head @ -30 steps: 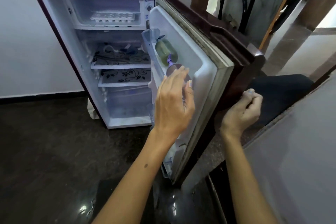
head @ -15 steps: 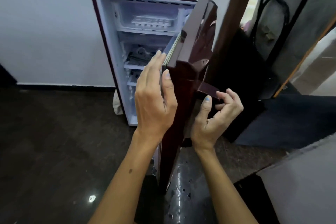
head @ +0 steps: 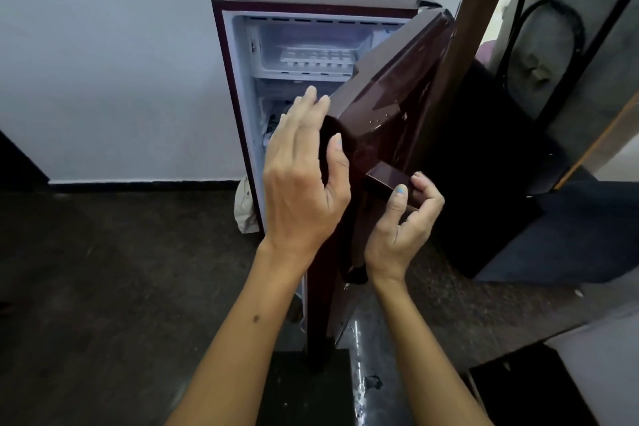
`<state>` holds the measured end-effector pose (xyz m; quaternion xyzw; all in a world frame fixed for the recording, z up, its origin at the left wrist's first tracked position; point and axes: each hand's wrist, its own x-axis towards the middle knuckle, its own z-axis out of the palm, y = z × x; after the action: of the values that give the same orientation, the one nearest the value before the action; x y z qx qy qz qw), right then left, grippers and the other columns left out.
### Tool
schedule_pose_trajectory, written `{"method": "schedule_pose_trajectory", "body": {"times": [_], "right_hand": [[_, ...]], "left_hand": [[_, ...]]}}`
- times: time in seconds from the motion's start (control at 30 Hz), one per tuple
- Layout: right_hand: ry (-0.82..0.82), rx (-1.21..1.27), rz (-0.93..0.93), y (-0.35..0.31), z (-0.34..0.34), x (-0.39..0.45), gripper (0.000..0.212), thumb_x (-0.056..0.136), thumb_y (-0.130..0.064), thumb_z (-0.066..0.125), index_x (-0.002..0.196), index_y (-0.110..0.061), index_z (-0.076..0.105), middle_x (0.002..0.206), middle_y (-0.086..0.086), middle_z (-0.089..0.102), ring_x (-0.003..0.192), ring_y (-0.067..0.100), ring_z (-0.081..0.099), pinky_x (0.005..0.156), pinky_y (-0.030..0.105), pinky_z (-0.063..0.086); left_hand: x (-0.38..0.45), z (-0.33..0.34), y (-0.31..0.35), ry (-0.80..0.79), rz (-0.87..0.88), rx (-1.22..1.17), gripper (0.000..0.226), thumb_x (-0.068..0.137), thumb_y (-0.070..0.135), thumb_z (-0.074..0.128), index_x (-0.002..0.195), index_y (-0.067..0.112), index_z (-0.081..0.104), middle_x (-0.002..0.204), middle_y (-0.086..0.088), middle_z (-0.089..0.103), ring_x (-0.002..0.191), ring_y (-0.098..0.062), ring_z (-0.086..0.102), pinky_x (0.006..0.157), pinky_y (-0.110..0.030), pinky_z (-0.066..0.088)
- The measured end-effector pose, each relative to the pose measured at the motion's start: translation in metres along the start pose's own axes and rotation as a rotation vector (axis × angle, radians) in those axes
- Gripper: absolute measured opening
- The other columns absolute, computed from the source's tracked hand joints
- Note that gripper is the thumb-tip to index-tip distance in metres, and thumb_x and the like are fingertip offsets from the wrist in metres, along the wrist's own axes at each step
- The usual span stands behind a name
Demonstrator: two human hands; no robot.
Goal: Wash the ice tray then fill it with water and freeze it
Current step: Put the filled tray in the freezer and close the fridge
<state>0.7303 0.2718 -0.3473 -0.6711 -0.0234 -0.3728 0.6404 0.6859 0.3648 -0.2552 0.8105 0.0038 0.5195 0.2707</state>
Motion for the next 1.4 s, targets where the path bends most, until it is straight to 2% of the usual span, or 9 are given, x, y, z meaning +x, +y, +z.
{"method": "schedule_pose_trajectory", "body": {"times": [0.13, 0.27, 0.37, 0.53, 0.7, 0.9, 1.0, 1.2, 1.4], "right_hand": [[-0.03, -0.016, -0.02, 0.002, 0.034, -0.016, 0.052, 0.099, -0.045, 0.036, 0.123, 0.0, 0.047, 0.109, -0.009, 0.053, 0.102, 0.019, 0.057, 0.091, 0.034, 0.049], [-0.12, -0.037, -0.043, 0.012, 0.065, -0.028, 0.077, 0.093, -0.067, 0.025, 0.118, 0.003, 0.049, 0.088, 0.002, 0.063, 0.076, 0.022, 0.065, 0.069, 0.028, 0.054], [-0.174, -0.058, -0.072, 0.011, 0.086, -0.033, 0.079, 0.092, -0.068, 0.024, 0.116, 0.004, 0.049, 0.086, 0.003, 0.062, 0.071, 0.017, 0.063, 0.065, 0.009, 0.044], [-0.28, -0.073, -0.075, 0.009, 0.122, -0.041, 0.083, 0.091, -0.071, 0.024, 0.115, 0.005, 0.049, 0.085, 0.013, 0.067, 0.071, 0.02, 0.063, 0.062, 0.018, 0.043], [-0.419, -0.052, -0.069, 0.012, 0.157, -0.044, 0.082, 0.09, -0.072, 0.027, 0.113, 0.004, 0.049, 0.088, 0.002, 0.064, 0.072, 0.012, 0.06, 0.063, 0.003, 0.038], [-0.556, -0.019, -0.022, 0.021, 0.2, -0.045, 0.066, 0.091, -0.063, 0.04, 0.115, -0.003, 0.048, 0.098, 0.003, 0.066, 0.082, 0.009, 0.062, 0.068, 0.008, 0.044], [-0.59, -0.024, -0.016, 0.025, 0.221, -0.044, 0.055, 0.093, -0.053, 0.044, 0.117, -0.004, 0.047, 0.102, 0.005, 0.066, 0.087, 0.013, 0.064, 0.071, 0.016, 0.05], [-0.596, -0.051, -0.072, 0.034, 0.263, -0.042, 0.071, 0.092, -0.067, 0.033, 0.118, -0.002, 0.045, 0.102, 0.009, 0.066, 0.086, 0.021, 0.066, 0.066, 0.033, 0.055], [-0.567, -0.079, -0.102, 0.047, 0.308, -0.04, 0.077, 0.092, -0.069, 0.031, 0.117, 0.003, 0.046, 0.094, 0.011, 0.066, 0.078, 0.023, 0.066, 0.061, 0.033, 0.055]], "left_hand": [[0.011, -0.009, -0.033, -0.027, 0.146, 0.156, 0.036, 0.093, 0.008, 0.049, 0.126, -0.001, 0.055, 0.136, -0.016, 0.052, 0.133, -0.029, 0.042, 0.114, -0.046, 0.027], [0.026, -0.017, -0.063, -0.034, 0.213, 0.186, 0.036, 0.091, 0.004, 0.048, 0.126, -0.003, 0.056, 0.135, -0.017, 0.053, 0.133, -0.031, 0.042, 0.114, -0.048, 0.026], [0.038, -0.019, -0.076, -0.057, 0.249, 0.189, 0.034, 0.09, 0.005, 0.049, 0.122, -0.002, 0.059, 0.133, -0.017, 0.055, 0.132, -0.031, 0.044, 0.115, -0.047, 0.024], [0.051, -0.011, -0.099, -0.154, 0.254, 0.24, 0.036, 0.092, 0.012, 0.044, 0.122, -0.001, 0.059, 0.132, -0.016, 0.056, 0.133, -0.033, 0.042, 0.116, -0.046, 0.019], [0.068, -0.003, -0.136, -0.174, 0.194, 0.344, 0.042, 0.093, 0.012, 0.043, 0.132, 0.0, 0.049, 0.141, -0.018, 0.046, 0.138, -0.032, 0.033, 0.118, -0.044, 0.014], [0.094, 0.009, -0.186, -0.157, 0.164, 0.411, 0.046, 0.093, 0.01, 0.042, 0.137, -0.001, 0.042, 0.147, -0.02, 0.038, 0.14, -0.035, 0.027, 0.118, -0.046, 0.016], [0.104, 0.016, -0.207, -0.12, 0.154, 0.375, 0.044, 0.095, 0.012, 0.042, 0.137, -0.001, 0.044, 0.146, -0.019, 0.039, 0.14, -0.034, 0.029, 0.118, -0.045, 0.018], [0.126, 0.029, -0.249, -0.094, 0.157, 0.297, 0.045, 0.098, 0.018, 0.041, 0.138, -0.003, 0.042, 0.146, -0.019, 0.04, 0.14, -0.033, 0.028, 0.119, -0.044, 0.015], [0.149, 0.043, -0.295, -0.113, 0.2, 0.245, 0.047, 0.098, 0.021, 0.034, 0.139, -0.003, 0.04, 0.146, -0.019, 0.039, 0.14, -0.033, 0.027, 0.119, -0.043, 0.015]]}}
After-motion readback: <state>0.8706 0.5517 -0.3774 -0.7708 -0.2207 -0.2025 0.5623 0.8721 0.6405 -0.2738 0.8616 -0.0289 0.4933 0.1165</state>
